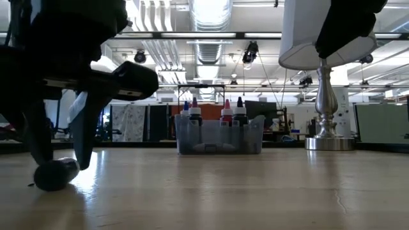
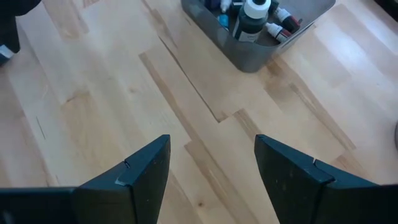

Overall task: Pick & Place food coloring
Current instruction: Put the small black food coloring bottle into the bin, then return to Home Position

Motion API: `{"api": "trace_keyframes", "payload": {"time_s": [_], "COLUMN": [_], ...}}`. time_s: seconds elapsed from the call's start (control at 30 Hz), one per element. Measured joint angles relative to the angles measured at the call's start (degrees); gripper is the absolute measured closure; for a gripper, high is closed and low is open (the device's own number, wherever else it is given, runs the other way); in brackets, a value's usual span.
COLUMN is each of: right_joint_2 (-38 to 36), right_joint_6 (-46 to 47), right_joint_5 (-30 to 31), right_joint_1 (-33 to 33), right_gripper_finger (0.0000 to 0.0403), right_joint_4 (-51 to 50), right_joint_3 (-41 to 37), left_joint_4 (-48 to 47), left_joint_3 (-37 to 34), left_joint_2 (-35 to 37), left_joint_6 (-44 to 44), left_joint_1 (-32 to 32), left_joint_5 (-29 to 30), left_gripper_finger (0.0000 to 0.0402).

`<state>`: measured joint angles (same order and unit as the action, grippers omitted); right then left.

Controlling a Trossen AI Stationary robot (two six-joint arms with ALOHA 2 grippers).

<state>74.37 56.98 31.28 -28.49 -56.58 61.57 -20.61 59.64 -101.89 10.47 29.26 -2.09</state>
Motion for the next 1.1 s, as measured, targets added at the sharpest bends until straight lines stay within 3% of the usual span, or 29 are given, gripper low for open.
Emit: {"api": "trace_keyframes", "payload": {"time_s": [0.3,0.67,0.73,0.9,1.1], "right_joint_2": [0.0,-0.08,-0.11,-0.11,-0.11], "right_joint_6": [0.12,6.7,7.8,8.89,10.53], "right_joint_5": [0.19,1.08,2.53,3.64,3.7], "right_joint_1": [0.0,-0.59,-0.9,-1.14,-1.14], "right_gripper_finger": [0.0177,0.0177,0.0177,0.0177,0.0177], "right_joint_4": [-0.17,-0.88,-1.14,-1.15,-1.21], "right_joint_3": [-0.22,-0.23,-0.22,-0.23,-0.23], "left_joint_4": [-1.38,-5.58,-5.16,-6.14,-11.21], "left_joint_3": [1.19,15.27,17.8,19.82,22.75], "left_joint_2": [-0.47,10.08,10.44,7.22,5.87], "left_joint_6": [-2.13,6.84,8.32,5.63,9.19], "left_joint_1": [-3.7,-24.43,-29.14,-38.85,-37.86], "left_joint_5": [3.51,22.77,23.54,21.3,28.26], "left_gripper_finger": [0.0373,0.0392,0.0394,0.0393,0.0333]}}
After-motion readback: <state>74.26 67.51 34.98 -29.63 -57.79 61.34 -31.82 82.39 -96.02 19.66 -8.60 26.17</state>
